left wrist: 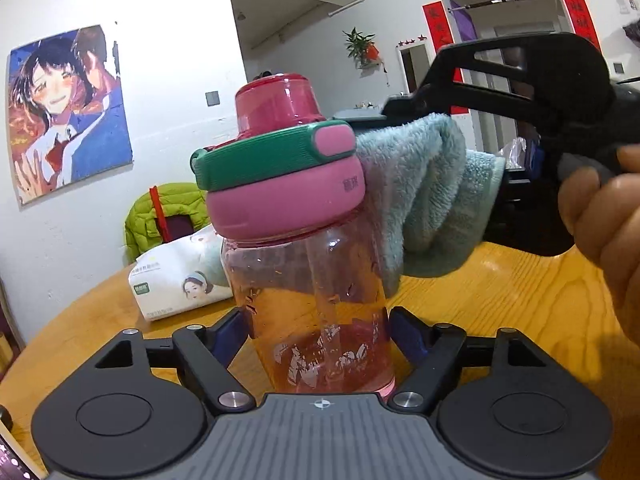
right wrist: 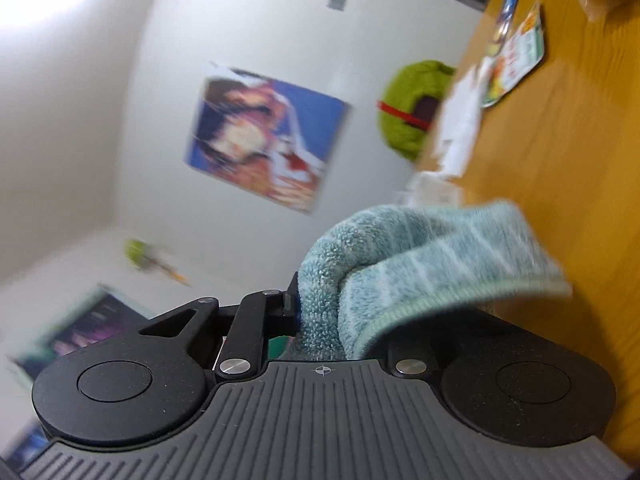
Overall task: Clean container
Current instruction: 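Press the towel against the bottle's lower body with the right gripper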
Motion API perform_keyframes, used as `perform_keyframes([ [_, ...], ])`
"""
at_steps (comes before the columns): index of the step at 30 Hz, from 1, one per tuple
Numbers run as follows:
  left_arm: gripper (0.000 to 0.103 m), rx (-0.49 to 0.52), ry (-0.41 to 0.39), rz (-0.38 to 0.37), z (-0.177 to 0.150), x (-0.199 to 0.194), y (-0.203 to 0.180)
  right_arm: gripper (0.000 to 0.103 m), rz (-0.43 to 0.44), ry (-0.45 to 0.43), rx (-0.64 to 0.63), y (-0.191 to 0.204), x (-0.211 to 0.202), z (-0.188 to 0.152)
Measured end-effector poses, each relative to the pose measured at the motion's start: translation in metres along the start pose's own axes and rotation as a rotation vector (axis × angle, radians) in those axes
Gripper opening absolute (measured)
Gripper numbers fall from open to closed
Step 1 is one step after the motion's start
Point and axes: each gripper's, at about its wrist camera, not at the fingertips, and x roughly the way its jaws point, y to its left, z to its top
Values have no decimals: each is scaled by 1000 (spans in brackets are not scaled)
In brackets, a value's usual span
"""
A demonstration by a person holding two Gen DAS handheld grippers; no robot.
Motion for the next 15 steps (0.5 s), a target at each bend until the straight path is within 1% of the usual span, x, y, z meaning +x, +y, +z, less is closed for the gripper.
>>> perform_keyframes([
  [1,76,3,0,2,0,0,-1,23,-6,16,38,-5,3,0],
  [2,76,2,-1,2,0,1,0,23,-34,24,50,-8,5,0],
  [5,76,5,0,3,1,1,-1,23,-169,46,37,-14,13,-3],
  [8,76,15,2,8,0,1,-3,23,-257,60,32,-19,17,-4],
  [10,76,18,3,10,0,1,-3,24,-277,61,14,-18,19,-5],
  [15,76,16,2,10,0,0,-3,26,-285,65,-7,-17,20,-4],
])
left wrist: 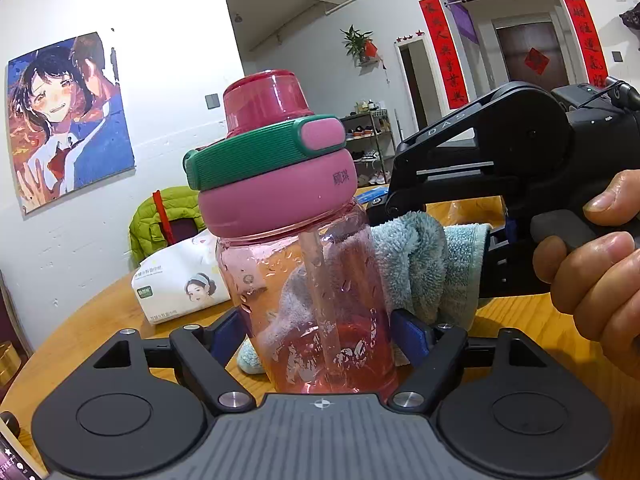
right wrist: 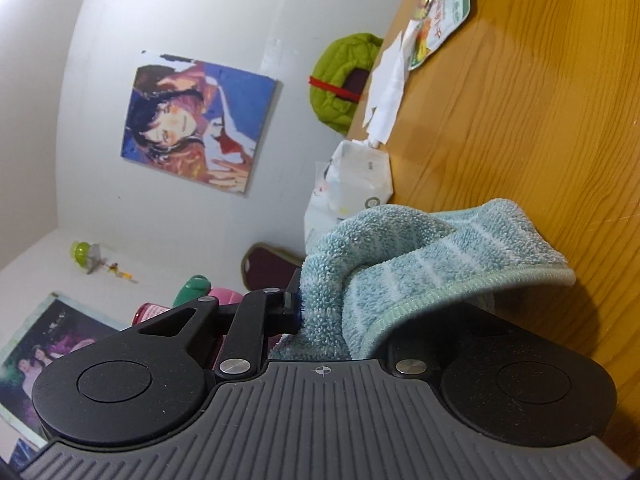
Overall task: Clean container
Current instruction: 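Press the towel against the bottle's lower body with the right gripper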
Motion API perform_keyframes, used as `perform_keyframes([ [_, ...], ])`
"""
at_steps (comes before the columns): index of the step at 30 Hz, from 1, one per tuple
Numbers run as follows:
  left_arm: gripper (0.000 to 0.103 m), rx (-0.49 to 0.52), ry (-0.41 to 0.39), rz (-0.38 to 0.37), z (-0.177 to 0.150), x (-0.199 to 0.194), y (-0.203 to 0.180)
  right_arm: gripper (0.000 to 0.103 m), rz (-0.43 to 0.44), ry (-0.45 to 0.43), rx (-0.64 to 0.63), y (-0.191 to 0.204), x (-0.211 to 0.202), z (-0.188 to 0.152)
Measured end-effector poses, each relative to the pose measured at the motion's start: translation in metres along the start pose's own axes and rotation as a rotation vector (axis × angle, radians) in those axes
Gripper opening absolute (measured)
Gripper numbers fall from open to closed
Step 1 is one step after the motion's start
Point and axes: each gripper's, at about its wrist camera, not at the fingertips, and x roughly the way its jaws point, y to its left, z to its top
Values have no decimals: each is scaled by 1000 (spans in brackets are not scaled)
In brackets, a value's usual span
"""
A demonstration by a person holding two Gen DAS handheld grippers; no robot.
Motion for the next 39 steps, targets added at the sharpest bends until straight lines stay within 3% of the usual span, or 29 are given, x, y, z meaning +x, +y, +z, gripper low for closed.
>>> perform_keyframes([
  [39,76,2,-1,3,-3,-1,1,28,-49,4,-61,7,7,0],
])
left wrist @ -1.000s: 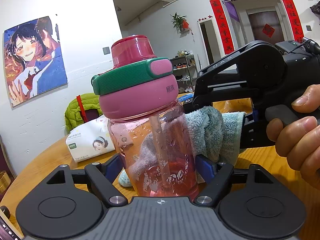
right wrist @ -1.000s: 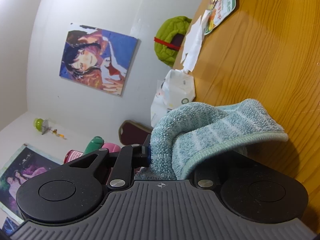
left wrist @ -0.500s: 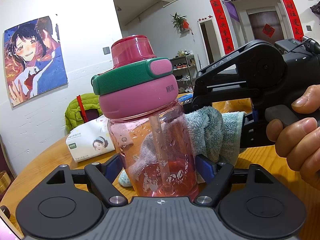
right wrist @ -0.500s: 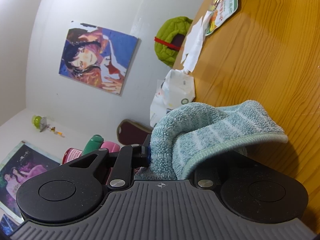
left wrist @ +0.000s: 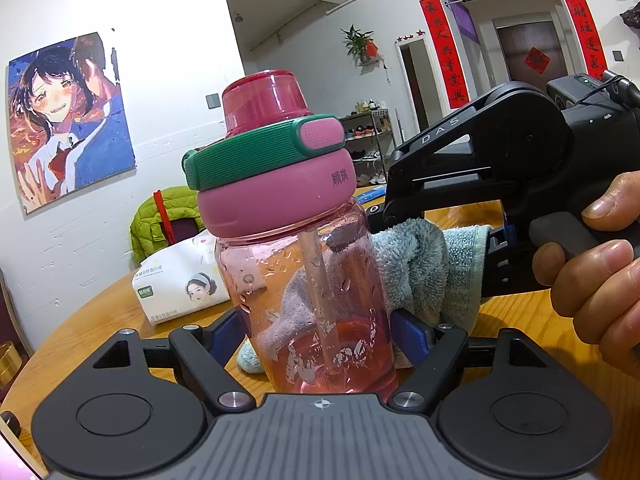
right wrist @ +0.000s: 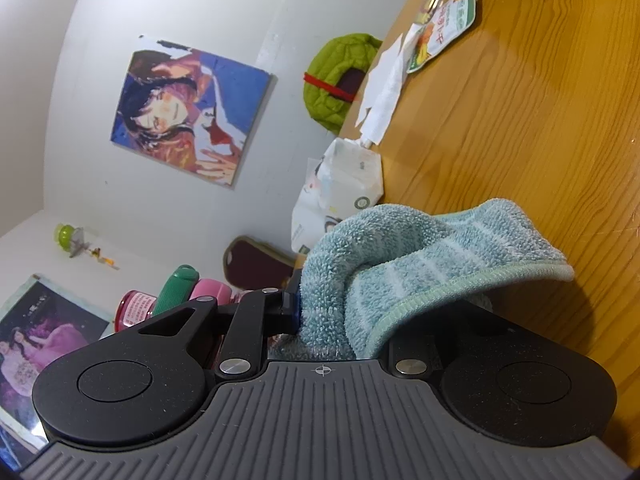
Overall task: Clean container
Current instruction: 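Press the towel against the bottle's lower body with the right gripper, then wipe the towel up toward the bottle's lid with the right gripper while the left gripper tilts the bottle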
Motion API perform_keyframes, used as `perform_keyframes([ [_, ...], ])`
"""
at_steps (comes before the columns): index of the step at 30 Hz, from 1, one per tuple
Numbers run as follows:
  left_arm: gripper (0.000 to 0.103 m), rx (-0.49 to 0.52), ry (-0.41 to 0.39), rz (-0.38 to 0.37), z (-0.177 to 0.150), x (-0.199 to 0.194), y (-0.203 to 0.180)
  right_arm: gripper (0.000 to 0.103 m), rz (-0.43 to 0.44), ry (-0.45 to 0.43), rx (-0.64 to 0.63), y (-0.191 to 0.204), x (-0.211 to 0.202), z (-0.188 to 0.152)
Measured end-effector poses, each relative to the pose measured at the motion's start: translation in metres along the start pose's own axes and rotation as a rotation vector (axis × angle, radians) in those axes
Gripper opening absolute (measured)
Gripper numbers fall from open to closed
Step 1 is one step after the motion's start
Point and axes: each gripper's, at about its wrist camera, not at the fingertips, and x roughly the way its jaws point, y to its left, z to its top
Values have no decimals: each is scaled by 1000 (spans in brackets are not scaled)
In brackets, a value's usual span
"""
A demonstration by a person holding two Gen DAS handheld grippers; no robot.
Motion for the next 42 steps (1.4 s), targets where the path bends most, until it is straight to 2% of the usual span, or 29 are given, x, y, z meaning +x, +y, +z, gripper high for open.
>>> perform_keyframes([
  [7,76,-6,-2,-3,1,0,0,28,-10,5,-4,0,1,0],
  [9,76,-5,-2,-2,1,0,0,29,-42,12,-23,2,1,1],
  [14,76,-3,-1,-1,1,1,0,53,-215,25,-173,16,4,-2],
  [18,77,-1,0,0,1,2,0,52,-268,47,-221,17,10,-5],
  [20,77,0,0,1,1,2,-1,41,-282,57,-240,18,11,-5],
  [21,77,0,0,0,1,2,0,38,-279,61,-243,17,11,-5],
  [23,77,-3,-1,-2,1,2,0,21,-269,62,-257,18,12,-7],
  [27,76,-7,-2,-4,1,1,0,16,-239,16,-270,23,7,-9],
  [29,77,-6,-1,-3,1,2,0,16,-195,-36,-239,23,-2,-6],
  [31,77,-6,-1,-3,1,2,0,16,-96,-103,-173,19,-15,0],
  [33,77,-8,-1,-2,1,1,0,16,85,-133,-62,9,-25,5],
  [35,76,-7,-3,0,1,1,0,17,276,-110,50,1,-28,8],
  [38,76,-14,-5,-4,1,1,1,17,296,-33,74,0,-15,3],
  [39,76,-15,-5,-5,1,1,1,17,252,-32,66,0,-12,0],
  [42,76,-15,-5,-5,1,1,0,18,40,22,61,-7,1,-3],
])
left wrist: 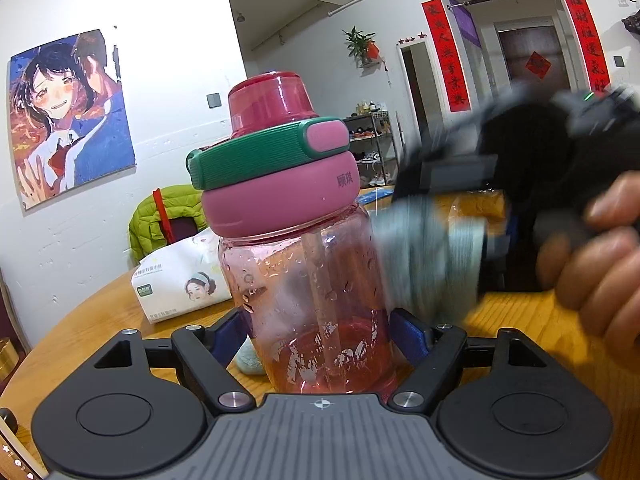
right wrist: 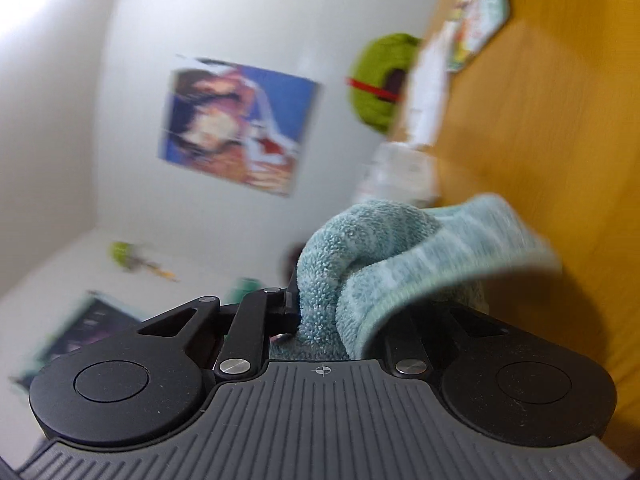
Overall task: Clean container
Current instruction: 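Wipe the towel up toward the bottle's lid with the right gripper while the left gripper tilts the bottle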
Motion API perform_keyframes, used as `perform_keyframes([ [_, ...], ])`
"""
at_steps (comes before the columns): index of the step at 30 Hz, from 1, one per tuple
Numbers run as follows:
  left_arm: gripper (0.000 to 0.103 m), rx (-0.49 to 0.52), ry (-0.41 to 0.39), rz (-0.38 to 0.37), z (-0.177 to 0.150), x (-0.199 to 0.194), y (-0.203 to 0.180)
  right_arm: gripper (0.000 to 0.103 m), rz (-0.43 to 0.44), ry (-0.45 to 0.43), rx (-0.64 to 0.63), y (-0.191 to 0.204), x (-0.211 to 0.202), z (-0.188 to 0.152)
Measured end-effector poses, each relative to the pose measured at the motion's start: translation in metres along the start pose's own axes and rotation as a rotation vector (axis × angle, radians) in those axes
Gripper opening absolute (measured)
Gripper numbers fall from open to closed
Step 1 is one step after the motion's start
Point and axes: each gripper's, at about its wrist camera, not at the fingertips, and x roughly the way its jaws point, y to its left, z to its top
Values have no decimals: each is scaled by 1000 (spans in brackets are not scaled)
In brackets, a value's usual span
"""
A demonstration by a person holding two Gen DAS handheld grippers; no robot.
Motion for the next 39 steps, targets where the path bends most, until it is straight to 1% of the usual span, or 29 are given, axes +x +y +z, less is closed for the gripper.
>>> perform_keyframes([
  [1,76,0,0,0,0,0,0,18,-80,24,12,-6,6,-1],
  [2,76,0,0,0,0,0,0,18,-133,36,7,-9,10,-3],
  [4,76,-1,0,0,0,0,0,18,-169,29,-39,-4,12,-6],
  [6,76,0,0,0,0,0,0,19,-122,-1,-78,5,7,-8],
  [8,76,0,0,1,0,0,0,19,17,-41,-66,9,-3,-3],
  [10,76,0,-1,2,0,0,0,19,164,-71,-23,8,-11,0],
  [12,76,-1,-1,2,0,0,0,19,198,-53,-2,7,-10,0],
  [13,76,-1,-1,2,0,0,0,19,160,-39,-4,7,-6,-1],
  [15,76,0,-1,2,0,0,0,19,20,-17,-22,5,3,-4],
  [16,76,0,-1,2,0,0,-1,19,-66,9,-27,3,11,-4],
  [18,76,3,-1,3,-1,2,-5,19,-134,29,-17,-2,17,-4],
  [20,76,4,-1,4,-1,1,-7,19,-109,15,-37,2,13,-3],
  [22,76,2,-2,3,-1,1,-9,19,20,-23,-26,6,4,-2],
  [24,76,-1,-4,-1,-1,2,-8,19,167,-55,8,7,-6,1],
  [25,76,-4,-5,-3,0,2,-9,19,214,-58,27,7,-7,2],
  [26,76,-6,-6,-3,-1,2,-9,19,229,-53,45,6,-7,2],
  [27,76,-6,-6,-2,-1,2,-10,19,212,-44,58,4,-5,0],
  [28,76,-7,-6,-3,-1,1,-11,19,170,-37,61,2,-2,-1],
  [29,76,-7,-6,-3,-1,1,-11,19,108,-23,58,1,3,-1],
  [31,76,-9,-4,-1,-1,0,-11,20,-48,19,53,-5,14,-2],
  [32,76,-10,-4,-1,0,-1,-10,20,-78,27,55,-8,16,-2],
  [33,76,-11,-3,0,1,-2,-9,20,-99,33,58,-10,18,-2],
  [35,76,-13,-1,2,2,-3,-8,21,-114,32,21,-5,18,-2],
  [36,81,-18,1,7,3,-5,-9,21,-115,22,-9,-1,16,-3],
  [37,82,-27,3,16,3,-7,-10,22,-104,5,-39,3,14,-3],
  [39,83,-37,-5,48,5,-14,-14,21,-55,-42,-86,10,7,-3],
])
